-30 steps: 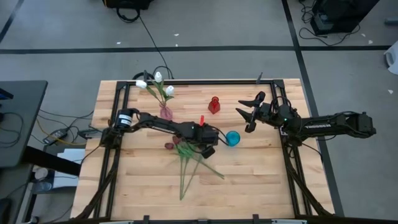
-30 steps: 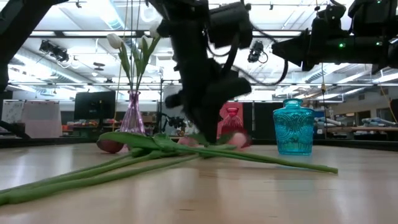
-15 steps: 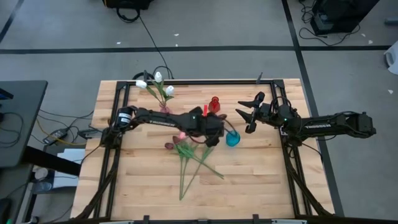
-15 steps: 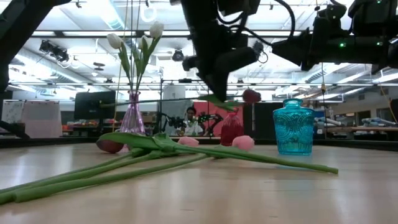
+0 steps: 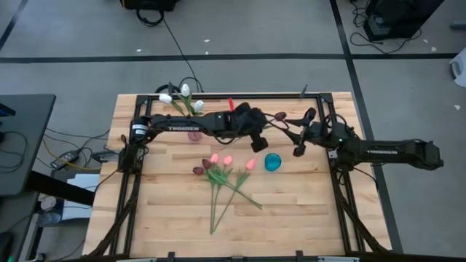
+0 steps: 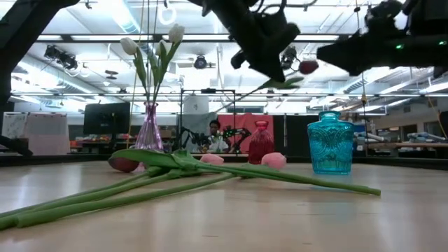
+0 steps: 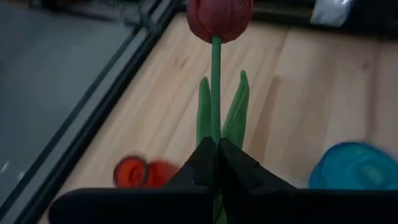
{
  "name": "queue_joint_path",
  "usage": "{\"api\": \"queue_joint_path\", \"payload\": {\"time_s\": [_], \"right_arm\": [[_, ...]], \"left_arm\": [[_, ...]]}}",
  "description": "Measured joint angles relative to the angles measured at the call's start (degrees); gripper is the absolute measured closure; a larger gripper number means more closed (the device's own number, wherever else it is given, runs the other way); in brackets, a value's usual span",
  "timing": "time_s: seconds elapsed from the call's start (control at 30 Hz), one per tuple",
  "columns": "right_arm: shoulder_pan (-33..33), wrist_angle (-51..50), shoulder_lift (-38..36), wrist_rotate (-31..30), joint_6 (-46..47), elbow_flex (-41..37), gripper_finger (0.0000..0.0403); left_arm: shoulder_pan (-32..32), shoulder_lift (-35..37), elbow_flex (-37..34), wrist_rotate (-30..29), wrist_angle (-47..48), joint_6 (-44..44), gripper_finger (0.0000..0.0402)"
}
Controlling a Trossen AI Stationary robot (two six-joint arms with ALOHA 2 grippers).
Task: Sort flowers into vase by color
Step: Put the red tulip into the red vase
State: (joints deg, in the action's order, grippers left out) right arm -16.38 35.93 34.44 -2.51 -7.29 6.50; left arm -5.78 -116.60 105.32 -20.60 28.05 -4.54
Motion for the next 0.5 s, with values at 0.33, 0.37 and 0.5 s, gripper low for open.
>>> {"api": "queue_joint_path", "payload": {"time_s": [0.33, 0.37, 0.5], "right_arm": [[-0.5, -12.5, -15.3, 12.0, 0.4, 0.0, 0.0216], [-0.7, -12.9, -15.9, 14.4, 0.6, 0.0, 0.0216], [-1.2, -12.7, -16.8, 22.7, 1.8, 0.0, 0.0216]], "left_arm": [[3.5, 5.8, -15.4, 0.0, -23.7, 5.6, 0.0387], [3.5, 6.9, -17.8, -0.1, -26.9, 5.3, 0.0387], [3.6, 10.4, -28.3, -0.5, -43.6, 5.0, 0.0388]]}}
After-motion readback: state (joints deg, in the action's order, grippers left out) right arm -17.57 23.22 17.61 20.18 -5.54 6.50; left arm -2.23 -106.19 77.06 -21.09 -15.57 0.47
